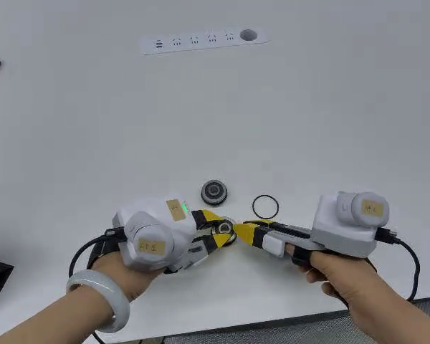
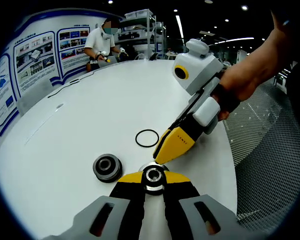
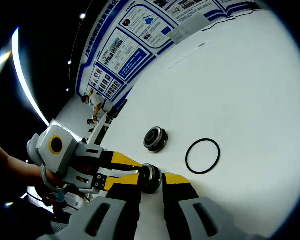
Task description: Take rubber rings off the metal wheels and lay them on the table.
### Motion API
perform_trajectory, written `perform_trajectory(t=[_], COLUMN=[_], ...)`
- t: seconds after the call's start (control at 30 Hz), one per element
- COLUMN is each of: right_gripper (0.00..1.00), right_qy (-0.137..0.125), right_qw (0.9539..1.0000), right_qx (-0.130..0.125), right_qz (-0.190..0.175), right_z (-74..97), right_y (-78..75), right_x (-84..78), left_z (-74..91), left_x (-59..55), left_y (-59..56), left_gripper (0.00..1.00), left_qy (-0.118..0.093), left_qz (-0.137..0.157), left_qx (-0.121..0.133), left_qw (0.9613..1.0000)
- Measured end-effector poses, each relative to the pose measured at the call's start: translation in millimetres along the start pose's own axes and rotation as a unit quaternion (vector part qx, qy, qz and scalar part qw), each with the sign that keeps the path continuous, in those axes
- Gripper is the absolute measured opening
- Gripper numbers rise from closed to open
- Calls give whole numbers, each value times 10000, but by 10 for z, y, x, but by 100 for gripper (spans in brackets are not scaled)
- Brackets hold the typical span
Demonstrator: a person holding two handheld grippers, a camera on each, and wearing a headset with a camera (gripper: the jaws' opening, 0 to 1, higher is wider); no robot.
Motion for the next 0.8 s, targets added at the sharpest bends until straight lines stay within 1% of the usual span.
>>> perform_trajectory(t=[0.27,0.43,0.47,0.5,0.6,0.8], right_gripper=[19,20,20,20,20,18], right_qy=[61,164,185,152,214,299], right_qw=[9998,9993,9991,9991,9984,9978], right_qx=[86,169,197,199,276,354], right_qz=[-150,-282,-340,-333,-446,-482], right_z=[-66,-108,-104,-101,-72,-25], right_y=[3,-2,11,10,23,25], right_x=[-4,-34,-40,-31,-32,-48], left_z=[0,-3,-3,-4,-5,-7], left_x=[-6,-14,-15,-16,-25,-27], left_y=[1,2,2,2,5,6], left_gripper=[14,14,14,14,14,14], left_qy=[-33,-40,-41,-40,-37,-40], left_qz=[15,17,16,14,16,20], left_qx=[14,24,23,24,27,27], left_qw=[10000,10000,10000,10000,10000,10000])
Point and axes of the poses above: the centre of the closed fingertips' face, and the gripper's own axes: z roughly backward along the fingers, y roughly to its left, x roughly out of its top, the point moved 7 cm from there along z, roughly backward along the fingers, and after that the axes turned 6 degrees about -x, right-handed, at the moved point
